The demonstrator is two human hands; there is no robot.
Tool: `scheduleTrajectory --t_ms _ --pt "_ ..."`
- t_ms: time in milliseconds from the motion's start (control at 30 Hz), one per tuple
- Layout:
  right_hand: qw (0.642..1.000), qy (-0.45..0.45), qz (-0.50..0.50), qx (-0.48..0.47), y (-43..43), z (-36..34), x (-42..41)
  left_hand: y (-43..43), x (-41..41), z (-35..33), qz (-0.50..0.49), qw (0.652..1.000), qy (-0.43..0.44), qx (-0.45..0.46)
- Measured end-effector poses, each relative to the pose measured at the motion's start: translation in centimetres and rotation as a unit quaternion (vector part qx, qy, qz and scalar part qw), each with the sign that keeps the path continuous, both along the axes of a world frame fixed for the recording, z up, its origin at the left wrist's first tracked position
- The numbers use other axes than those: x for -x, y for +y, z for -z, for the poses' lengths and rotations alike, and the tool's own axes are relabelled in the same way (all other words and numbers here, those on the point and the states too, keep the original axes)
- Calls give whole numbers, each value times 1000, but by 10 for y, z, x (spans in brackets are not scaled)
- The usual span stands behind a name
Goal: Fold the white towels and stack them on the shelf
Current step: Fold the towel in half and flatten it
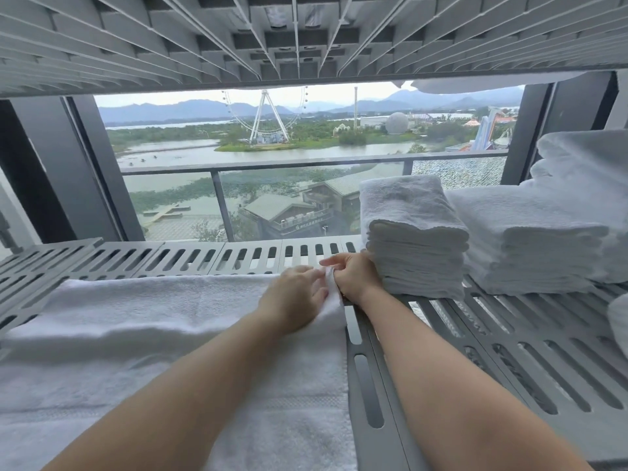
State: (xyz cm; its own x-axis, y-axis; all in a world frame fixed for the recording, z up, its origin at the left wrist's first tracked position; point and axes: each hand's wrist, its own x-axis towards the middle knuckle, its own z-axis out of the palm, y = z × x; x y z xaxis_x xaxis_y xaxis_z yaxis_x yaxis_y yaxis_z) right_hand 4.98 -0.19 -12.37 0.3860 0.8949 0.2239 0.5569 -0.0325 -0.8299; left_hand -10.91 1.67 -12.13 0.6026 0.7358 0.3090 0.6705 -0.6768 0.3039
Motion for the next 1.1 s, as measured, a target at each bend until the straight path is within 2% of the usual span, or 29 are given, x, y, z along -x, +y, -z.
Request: scheduleTrajectory --t_ms 167,400,500,567,633,767,933,1100 --pt "999 -4 28 20 -5 -5 3 -10 11 4 20 994 104 13" --pt "998 8 49 28 -15 -10 10 -26 30 -8 82 992 88 31" --pt "996 -86 23 9 -17 -9 22 -27 49 -12 53 998 30 -34" --pt "976 -215 13 10 -16 -10 31 -22 70 -15 -8 997 8 -70" --pt "950 -312 13 24 -16 -15 39 -17 96 -18 -63 996 13 -65" --pt "932 -355 -34 58 -19 -29 66 -10 152 -18 -121 990 64 -25" --pt "908 -403 -109 44 -21 -39 130 6 217 -24 -153 983 102 3" --pt "901 -406 -155 15 -11 -48 194 20 286 -28 -99 985 141 27"
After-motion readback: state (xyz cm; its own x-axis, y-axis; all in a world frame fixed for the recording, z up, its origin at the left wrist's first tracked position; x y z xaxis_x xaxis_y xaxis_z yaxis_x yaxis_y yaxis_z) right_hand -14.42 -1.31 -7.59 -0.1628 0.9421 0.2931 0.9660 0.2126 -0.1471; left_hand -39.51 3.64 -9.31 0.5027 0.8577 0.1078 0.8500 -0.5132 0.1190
